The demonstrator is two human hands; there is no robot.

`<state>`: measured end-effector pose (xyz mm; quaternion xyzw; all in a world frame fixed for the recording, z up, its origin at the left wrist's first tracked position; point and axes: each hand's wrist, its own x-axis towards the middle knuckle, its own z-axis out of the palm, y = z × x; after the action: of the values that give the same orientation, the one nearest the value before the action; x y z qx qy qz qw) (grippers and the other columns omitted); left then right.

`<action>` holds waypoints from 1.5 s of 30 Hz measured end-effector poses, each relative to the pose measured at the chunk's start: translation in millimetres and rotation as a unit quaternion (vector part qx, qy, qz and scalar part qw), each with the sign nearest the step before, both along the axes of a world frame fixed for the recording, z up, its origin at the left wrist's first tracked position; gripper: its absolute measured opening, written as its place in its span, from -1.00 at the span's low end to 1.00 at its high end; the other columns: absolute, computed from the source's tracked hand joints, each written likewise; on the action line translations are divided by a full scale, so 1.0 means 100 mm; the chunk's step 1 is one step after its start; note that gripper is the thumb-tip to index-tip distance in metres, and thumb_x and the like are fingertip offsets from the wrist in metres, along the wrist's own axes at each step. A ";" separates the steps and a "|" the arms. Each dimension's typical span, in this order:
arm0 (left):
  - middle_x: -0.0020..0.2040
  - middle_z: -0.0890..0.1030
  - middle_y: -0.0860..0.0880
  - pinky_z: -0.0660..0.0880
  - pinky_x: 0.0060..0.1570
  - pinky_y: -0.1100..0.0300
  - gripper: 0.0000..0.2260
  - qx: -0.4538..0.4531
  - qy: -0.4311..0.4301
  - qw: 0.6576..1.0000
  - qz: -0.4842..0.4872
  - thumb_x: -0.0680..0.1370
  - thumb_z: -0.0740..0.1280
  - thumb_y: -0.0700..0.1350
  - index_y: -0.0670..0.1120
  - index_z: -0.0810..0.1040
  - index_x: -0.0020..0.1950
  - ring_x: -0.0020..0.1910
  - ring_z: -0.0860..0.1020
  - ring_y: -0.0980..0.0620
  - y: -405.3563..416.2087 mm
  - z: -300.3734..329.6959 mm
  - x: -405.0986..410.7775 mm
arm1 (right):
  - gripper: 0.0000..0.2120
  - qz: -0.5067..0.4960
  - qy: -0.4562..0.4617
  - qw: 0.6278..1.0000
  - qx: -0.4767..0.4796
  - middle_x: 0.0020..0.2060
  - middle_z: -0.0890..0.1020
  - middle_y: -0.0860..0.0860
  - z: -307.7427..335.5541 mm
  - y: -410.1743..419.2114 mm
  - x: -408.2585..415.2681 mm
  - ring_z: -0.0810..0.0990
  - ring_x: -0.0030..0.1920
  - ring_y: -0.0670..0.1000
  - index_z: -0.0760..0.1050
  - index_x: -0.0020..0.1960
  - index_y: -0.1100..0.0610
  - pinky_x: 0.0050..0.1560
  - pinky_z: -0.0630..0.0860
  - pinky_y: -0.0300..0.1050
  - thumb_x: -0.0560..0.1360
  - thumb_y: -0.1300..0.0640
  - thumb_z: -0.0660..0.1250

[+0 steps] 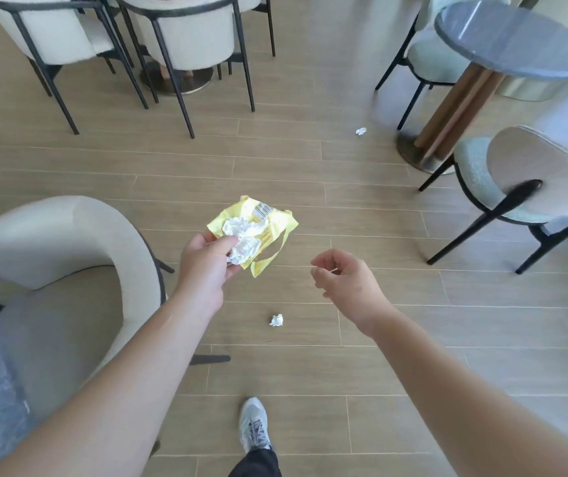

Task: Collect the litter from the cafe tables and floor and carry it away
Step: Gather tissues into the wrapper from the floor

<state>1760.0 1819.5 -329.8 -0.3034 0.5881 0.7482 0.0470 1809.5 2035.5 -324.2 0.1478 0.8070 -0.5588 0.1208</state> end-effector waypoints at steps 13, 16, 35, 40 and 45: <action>-0.07 0.72 0.00 0.59 -0.33 0.23 -0.86 0.022 -0.025 0.999 0.022 0.55 0.41 -0.24 -0.03 0.57 0.03 -0.21 0.71 0.11 0.17 -0.57 -0.91 | -0.92 0.035 -0.058 0.998 0.000 -0.27 0.57 -0.15 -0.64 0.02 -0.88 0.53 -0.32 -0.08 0.56 -0.11 -0.05 -0.23 0.60 -0.02 0.45 0.11 0.34; -0.01 0.72 -0.02 0.60 -0.26 0.20 -0.85 0.015 -0.039 0.998 0.040 0.54 0.42 -0.23 -0.02 0.58 0.06 -0.09 0.71 0.03 0.29 -0.93 -0.98 | -0.93 0.059 -0.071 0.996 0.001 -0.31 0.57 -0.17 -1.07 0.09 -1.05 0.50 -0.38 -0.11 0.56 -0.13 -0.06 -0.37 0.49 -0.24 0.46 0.10 0.34; -0.05 0.76 0.02 0.62 -0.11 0.15 -0.85 0.020 -0.082 0.993 0.087 0.56 0.42 -0.24 -0.01 0.61 0.04 0.00 0.72 -0.02 0.32 -5.28 -1.35 | -0.88 0.146 -0.154 0.975 0.059 -0.25 0.58 -0.12 -6.14 -0.10 -1.53 0.50 -0.33 -0.08 0.56 -0.07 0.00 -0.35 0.36 -0.24 0.45 0.17 0.30; -0.16 0.75 0.05 0.60 -0.19 0.18 -0.87 0.027 -0.091 0.991 0.092 0.56 0.41 -0.25 -0.02 0.59 0.00 -0.10 0.72 0.01 0.28 -6.10 -1.43 | -0.81 0.218 -0.154 0.952 0.149 -0.06 0.57 -0.08 -7.29 -0.14 -1.59 0.54 -0.11 0.00 0.52 0.07 -0.01 -0.20 0.35 -0.20 0.46 0.13 0.29; -0.21 0.74 0.06 0.60 -0.22 0.19 -0.86 0.031 -0.083 0.992 0.095 0.55 0.41 -0.26 -0.02 0.59 -0.02 -0.15 0.71 0.03 0.26 -6.53 -1.49 | -0.61 0.322 -0.124 0.903 0.258 0.20 0.41 0.04 -8.05 -0.14 -1.58 0.50 0.07 0.12 0.42 0.33 0.03 -0.13 0.41 -0.11 0.51 0.16 0.25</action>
<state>1611.4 1845.8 -982.8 -0.4174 0.5273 0.7393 0.0335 1651.5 2021.6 -1129.3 -0.0256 0.9050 -0.2390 0.3509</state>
